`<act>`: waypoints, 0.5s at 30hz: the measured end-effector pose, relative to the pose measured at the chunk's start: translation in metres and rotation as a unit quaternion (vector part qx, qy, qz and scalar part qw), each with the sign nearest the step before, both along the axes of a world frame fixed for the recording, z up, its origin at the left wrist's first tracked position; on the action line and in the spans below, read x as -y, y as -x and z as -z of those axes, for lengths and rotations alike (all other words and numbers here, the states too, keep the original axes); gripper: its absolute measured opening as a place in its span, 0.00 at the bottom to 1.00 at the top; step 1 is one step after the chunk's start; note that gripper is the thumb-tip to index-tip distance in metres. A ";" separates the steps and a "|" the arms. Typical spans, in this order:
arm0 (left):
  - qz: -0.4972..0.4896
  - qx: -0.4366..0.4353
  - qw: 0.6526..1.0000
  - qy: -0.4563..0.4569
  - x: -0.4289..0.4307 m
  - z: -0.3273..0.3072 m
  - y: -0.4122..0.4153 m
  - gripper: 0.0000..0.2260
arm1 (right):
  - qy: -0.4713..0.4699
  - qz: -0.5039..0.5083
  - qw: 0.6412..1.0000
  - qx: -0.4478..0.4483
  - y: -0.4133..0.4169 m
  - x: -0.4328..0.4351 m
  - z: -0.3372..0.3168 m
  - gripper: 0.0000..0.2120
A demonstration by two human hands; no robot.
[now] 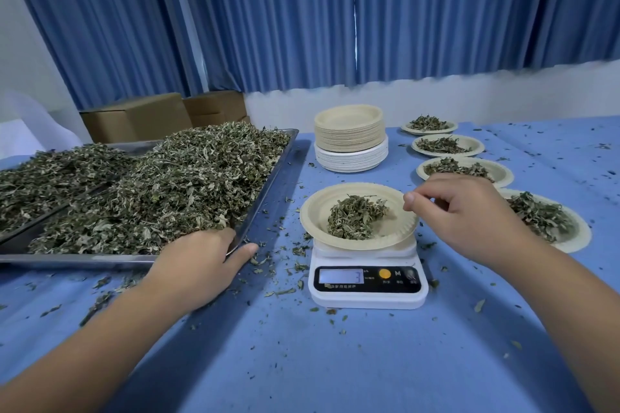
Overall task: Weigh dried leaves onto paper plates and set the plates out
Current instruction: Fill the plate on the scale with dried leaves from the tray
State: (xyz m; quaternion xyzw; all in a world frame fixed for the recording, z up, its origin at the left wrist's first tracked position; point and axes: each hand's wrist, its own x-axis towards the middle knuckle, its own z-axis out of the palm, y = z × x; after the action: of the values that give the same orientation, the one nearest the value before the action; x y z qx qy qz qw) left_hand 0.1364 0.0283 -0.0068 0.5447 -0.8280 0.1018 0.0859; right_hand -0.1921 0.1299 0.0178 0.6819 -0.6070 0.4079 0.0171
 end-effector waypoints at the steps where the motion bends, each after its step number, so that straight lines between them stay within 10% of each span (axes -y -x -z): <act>1: 0.006 -0.023 1.000 0.002 0.000 0.000 -0.002 0.22 | -0.002 -0.001 1.000 -0.001 0.000 0.000 0.000 0.10; 15: 0.034 -0.216 0.973 -0.072 0.029 -0.030 0.001 0.14 | -0.003 0.003 1.000 0.003 0.000 0.001 0.000 0.11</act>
State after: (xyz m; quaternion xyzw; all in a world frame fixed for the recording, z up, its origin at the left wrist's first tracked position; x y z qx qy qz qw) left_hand 0.1350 -0.0006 0.0228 0.5299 -0.8132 -0.0816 0.2265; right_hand -0.1920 0.1286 0.0178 0.6788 -0.6104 0.4079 0.0139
